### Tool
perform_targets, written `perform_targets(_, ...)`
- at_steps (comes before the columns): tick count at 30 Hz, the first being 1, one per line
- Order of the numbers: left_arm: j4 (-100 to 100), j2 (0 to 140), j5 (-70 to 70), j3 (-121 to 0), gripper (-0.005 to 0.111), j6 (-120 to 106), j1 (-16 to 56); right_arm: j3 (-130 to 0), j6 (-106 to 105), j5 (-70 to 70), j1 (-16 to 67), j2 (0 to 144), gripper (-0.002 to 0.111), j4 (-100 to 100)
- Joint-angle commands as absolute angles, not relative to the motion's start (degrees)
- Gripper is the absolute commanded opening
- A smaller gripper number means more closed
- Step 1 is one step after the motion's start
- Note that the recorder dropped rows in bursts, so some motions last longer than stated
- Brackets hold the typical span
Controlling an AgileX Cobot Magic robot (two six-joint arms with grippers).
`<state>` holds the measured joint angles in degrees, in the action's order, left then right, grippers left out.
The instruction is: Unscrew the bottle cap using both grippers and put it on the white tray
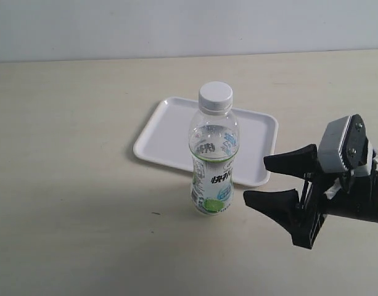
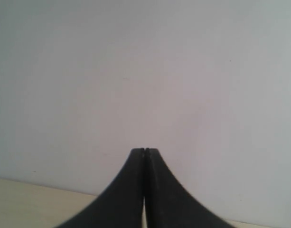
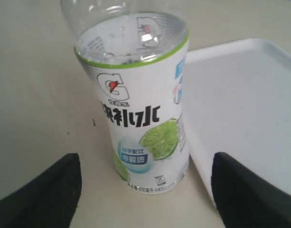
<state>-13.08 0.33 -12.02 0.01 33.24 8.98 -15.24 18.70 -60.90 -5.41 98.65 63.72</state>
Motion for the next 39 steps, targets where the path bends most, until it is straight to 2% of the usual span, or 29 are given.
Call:
perform_targets(1,-13.15,0.0,-11.84,0.0,0.0,33.38,9.37,-15.29,12.25,-66.51,-5.27,103.93,0.073,61.56)
perform_targets(7,-13.15,0.0,-11.84,0.0,0.0,33.38,9.37,-15.29,6.41,-69.96,-5.27,107.93,0.073,60.37)
perform_targets(24,-13.15,0.0,-11.84,0.0,0.0,33.38,9.37,-15.29,1.53,-69.96,-5.27,108.06,0.073,57.17)
perform_targets(25,-13.15,0.0,-11.84,0.0,0.0,33.38,9.37,-15.29,1.53,-69.96,-5.27,108.06,0.071,54.97)
perform_targets(27,-13.15,0.0,-11.84,0.0,0.0,33.38,9.37,-15.29,3.43,-69.96,-5.27,107.7,0.058,49.31)
perform_targets(29,-13.15,0.0,-11.84,0.0,0.0,33.38,9.37,-15.29,14.8,-69.63,-5.27,106.18,0.029,47.12)
perform_targets(30,-13.15,0.0,-11.84,0.0,0.0,33.38,9.37,-15.29,16.66,-67.7,-5.27,105.04,0.012,46.43)
perform_targets(31,-13.15,0.0,-11.84,0.0,0.0,33.38,9.37,-15.29,15.24,-65.07,-5.27,103.64,0.0,46.4)
perform_targets(34,-13.15,0.0,-11.84,0.0,0.0,33.38,9.37,-14.36,17.78,-60.84,-5.41,98.15,0.0,43.14)
perform_targets(39,-21.11,0.0,-11.84,0.0,0.0,37.05,9.37,-3.03,12.45,-66.23,-5.41,83.77,0.0,23.15)
